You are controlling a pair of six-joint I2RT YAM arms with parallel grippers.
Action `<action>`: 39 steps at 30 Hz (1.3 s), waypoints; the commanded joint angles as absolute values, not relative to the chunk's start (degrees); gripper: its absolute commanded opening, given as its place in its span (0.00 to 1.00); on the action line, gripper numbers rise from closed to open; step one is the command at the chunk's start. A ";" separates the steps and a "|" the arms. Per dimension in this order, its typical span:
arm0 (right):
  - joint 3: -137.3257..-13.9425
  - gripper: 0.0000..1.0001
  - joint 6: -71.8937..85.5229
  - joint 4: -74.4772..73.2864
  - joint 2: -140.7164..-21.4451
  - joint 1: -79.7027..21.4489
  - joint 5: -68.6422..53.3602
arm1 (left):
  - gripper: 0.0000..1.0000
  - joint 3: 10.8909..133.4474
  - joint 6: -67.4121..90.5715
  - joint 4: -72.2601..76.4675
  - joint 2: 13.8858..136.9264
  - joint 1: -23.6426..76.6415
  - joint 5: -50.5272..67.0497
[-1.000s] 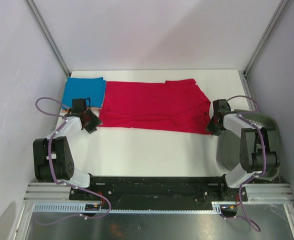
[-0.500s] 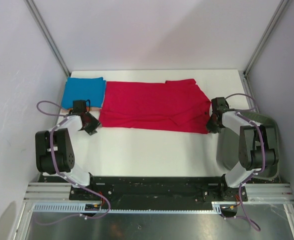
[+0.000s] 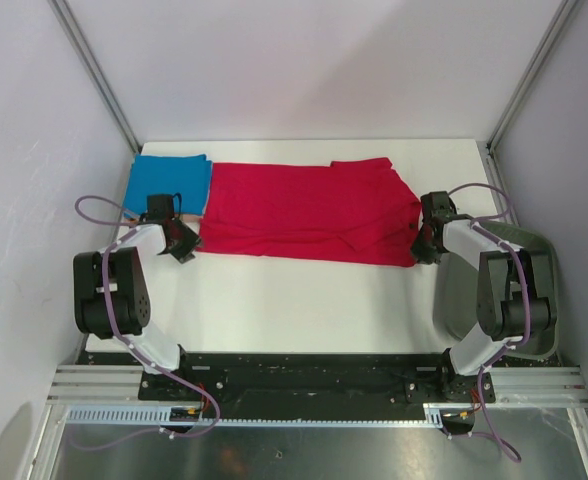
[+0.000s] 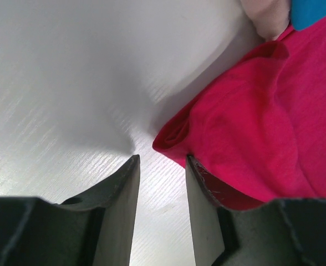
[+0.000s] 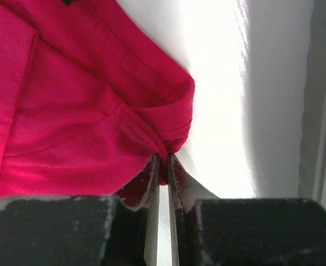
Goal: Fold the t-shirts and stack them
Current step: Fold the flattened tshirt in 1/3 of the way
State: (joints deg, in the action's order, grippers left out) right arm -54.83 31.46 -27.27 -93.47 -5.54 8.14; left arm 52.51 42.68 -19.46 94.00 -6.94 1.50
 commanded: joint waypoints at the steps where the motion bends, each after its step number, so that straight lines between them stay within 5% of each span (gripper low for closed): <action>1: -56.99 0.11 31.04 -27.76 -94.01 -6.01 8.75 | 0.43 54.19 43.76 -17.90 93.82 -6.47 0.24; 13: -57.04 0.10 31.02 -27.69 -94.75 -6.35 8.76 | 0.43 51.12 44.14 -17.80 86.62 -6.50 -1.60; 33: -57.04 0.09 31.00 -28.19 -94.21 -6.58 8.65 | 0.42 54.48 45.63 -17.92 98.02 -4.72 -3.78; 39: -57.02 0.08 30.59 -28.41 -93.73 -6.59 8.54 | 0.26 54.86 46.31 -17.92 98.68 -3.26 -5.09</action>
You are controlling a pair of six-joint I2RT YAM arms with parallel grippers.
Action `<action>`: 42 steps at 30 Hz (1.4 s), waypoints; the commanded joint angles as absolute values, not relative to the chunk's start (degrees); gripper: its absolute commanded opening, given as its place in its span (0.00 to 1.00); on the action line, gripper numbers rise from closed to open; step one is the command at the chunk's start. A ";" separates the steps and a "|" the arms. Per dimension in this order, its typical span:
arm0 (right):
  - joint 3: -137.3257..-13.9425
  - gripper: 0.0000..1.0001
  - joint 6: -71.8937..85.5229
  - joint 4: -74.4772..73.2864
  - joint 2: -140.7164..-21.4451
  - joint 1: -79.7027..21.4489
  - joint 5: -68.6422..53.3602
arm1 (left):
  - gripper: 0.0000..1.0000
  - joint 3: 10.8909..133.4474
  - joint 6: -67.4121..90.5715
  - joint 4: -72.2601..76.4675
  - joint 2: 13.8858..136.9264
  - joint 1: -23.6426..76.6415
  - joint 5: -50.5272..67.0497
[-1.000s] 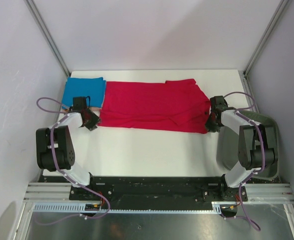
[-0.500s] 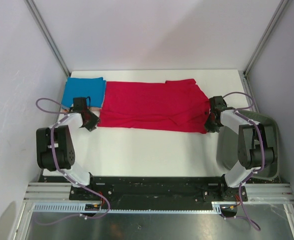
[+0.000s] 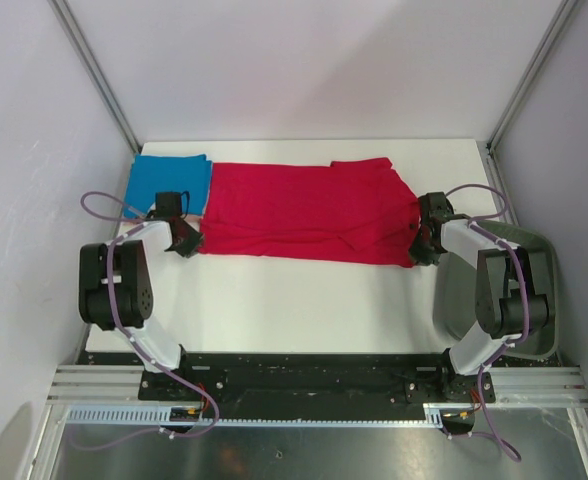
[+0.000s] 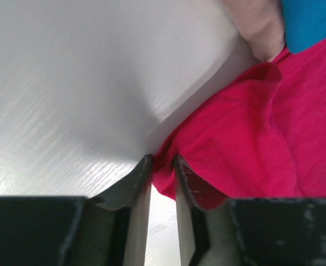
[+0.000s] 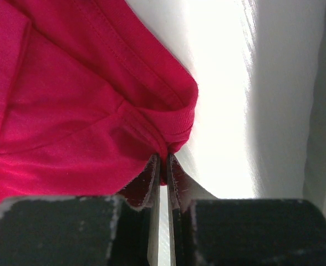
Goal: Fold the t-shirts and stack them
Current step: Fold the flattened tshirt in 1/3 of the way
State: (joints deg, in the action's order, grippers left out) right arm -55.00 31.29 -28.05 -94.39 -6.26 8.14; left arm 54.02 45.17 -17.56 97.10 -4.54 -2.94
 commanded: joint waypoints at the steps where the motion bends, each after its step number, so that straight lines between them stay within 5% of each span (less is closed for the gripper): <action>1: -57.03 0.08 30.45 -28.40 -93.62 -6.55 8.49 | 0.19 54.94 46.36 -17.97 98.69 -3.17 -5.32; 6: -57.26 0.01 29.94 -29.75 -92.88 -6.29 8.55 | 0.01 55.26 46.36 -20.01 95.94 -3.01 -8.99; 20: -54.38 0.00 32.99 -39.17 -85.93 -4.95 0.41 | 0.00 47.40 46.41 -29.94 82.41 -4.69 -18.68; 42: -41.93 0.00 43.52 -52.48 -60.64 -4.52 -8.56 | 0.00 31.18 52.00 -37.31 63.59 -7.91 -18.00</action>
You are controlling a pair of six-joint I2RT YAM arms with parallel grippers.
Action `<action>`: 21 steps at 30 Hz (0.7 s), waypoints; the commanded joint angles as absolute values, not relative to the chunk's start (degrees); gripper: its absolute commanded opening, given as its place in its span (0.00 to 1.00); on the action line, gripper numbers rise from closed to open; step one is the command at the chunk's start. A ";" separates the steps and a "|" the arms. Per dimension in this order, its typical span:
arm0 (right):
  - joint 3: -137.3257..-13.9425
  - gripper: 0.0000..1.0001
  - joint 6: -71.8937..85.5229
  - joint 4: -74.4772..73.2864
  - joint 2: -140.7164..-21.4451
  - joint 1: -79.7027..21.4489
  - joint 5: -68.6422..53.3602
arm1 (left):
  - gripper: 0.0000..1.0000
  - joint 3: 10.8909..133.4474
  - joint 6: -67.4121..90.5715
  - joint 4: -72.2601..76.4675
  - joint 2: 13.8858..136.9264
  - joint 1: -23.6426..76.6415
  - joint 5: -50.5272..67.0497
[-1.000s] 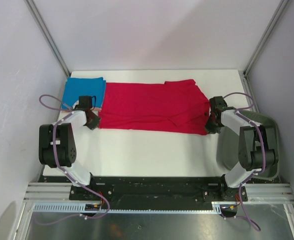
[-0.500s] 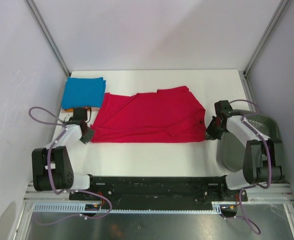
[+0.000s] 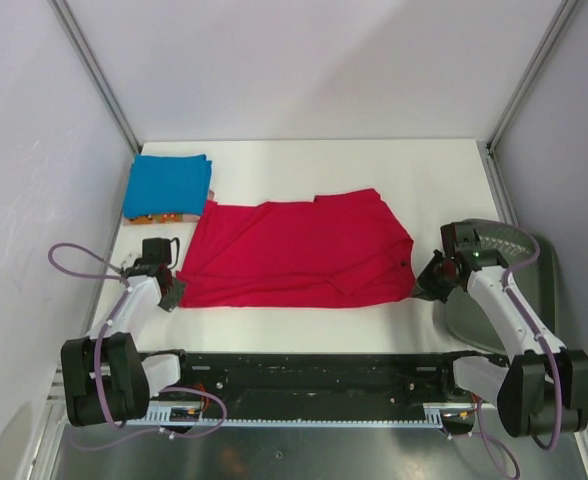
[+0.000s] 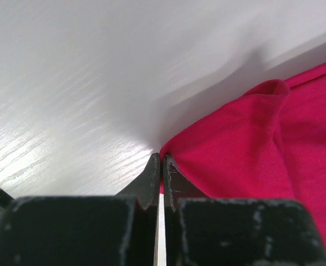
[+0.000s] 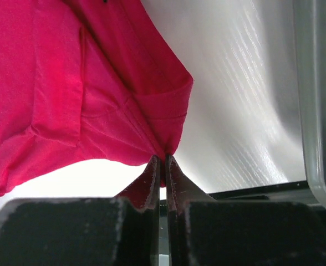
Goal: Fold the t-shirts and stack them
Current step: Fold the flattened tshirt in 1/3 of the way
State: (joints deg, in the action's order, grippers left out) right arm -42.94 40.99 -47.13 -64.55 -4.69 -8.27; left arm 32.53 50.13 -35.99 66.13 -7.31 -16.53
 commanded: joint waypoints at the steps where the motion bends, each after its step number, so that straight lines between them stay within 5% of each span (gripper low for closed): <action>1: -41.45 0.00 44.04 -53.49 -59.41 -4.46 -8.72 | 0.00 30.92 52.10 -37.51 63.13 -7.87 -18.10; 8: -39.73 0.01 46.07 -60.51 -52.91 -3.84 -8.03 | 0.00 29.16 52.54 -38.67 59.17 -7.91 -18.32; 12: -39.69 0.29 44.81 -63.17 -50.67 -2.88 -6.51 | 0.02 28.71 52.44 -39.30 57.62 -7.90 -18.11; 16: -40.81 0.49 42.67 -61.92 -49.01 -3.08 -6.02 | 0.22 30.02 51.37 -40.08 55.06 -7.95 -17.45; 19: -43.27 0.52 42.15 -58.90 -50.13 -6.79 -3.70 | 0.43 33.01 48.13 -40.42 53.06 -7.89 -17.23; 21: -44.76 0.53 42.84 -55.44 -51.91 -11.37 -1.34 | 0.47 35.23 45.43 -40.27 52.35 -7.91 -17.16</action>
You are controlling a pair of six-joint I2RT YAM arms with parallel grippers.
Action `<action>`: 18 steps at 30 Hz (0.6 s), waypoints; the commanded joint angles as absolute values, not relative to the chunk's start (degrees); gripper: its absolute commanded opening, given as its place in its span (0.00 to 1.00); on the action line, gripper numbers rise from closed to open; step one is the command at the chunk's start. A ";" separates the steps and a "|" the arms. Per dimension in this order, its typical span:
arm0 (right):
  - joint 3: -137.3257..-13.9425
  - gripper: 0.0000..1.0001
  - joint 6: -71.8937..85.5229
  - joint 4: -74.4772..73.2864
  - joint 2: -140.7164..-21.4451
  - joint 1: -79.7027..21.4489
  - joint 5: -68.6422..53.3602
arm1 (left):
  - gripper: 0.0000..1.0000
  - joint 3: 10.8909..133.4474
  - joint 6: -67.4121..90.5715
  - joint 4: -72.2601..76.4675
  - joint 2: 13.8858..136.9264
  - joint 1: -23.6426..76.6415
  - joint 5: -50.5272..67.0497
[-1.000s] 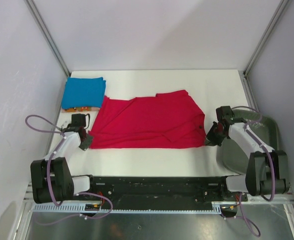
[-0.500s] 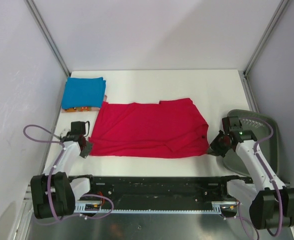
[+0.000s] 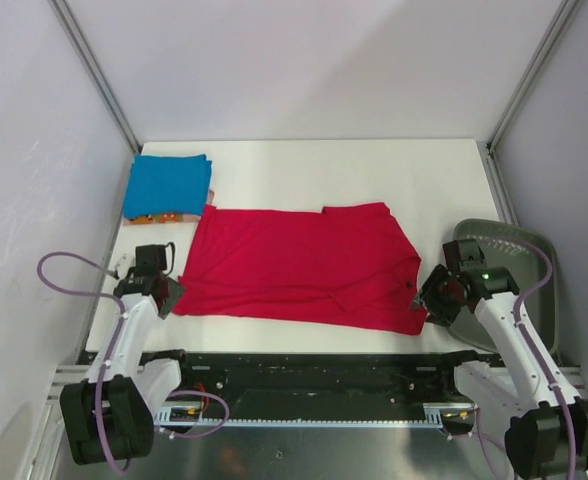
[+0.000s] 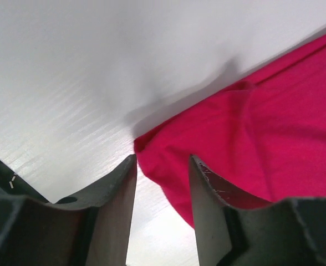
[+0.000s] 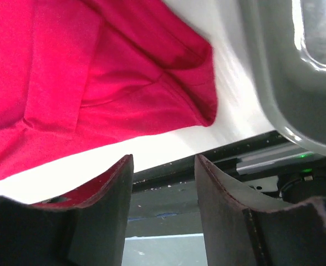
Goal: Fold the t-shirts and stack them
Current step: Fold the flattened tshirt in 1/3 of the way
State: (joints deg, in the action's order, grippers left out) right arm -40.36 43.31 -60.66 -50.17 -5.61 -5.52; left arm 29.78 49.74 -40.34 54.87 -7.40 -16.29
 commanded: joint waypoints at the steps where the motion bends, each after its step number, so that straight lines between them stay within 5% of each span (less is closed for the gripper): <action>1: -45.23 0.53 43.52 -53.16 -53.02 -13.81 -0.67 | 0.47 36.51 44.20 -40.09 52.68 -7.86 -17.11; 8: -46.86 0.52 44.26 -38.96 -65.76 -24.61 0.93 | 0.45 44.41 38.71 -39.11 63.87 -6.89 -16.57; 18: -47.80 0.51 39.88 -32.75 -75.78 -26.35 1.67 | 0.44 47.77 43.39 -37.70 77.02 -1.66 -17.25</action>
State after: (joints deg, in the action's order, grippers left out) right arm -45.36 42.13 -36.45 -74.61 -26.09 -0.19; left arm 43.97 41.71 -38.59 73.91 -3.70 -16.23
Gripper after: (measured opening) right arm 0.518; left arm 0.440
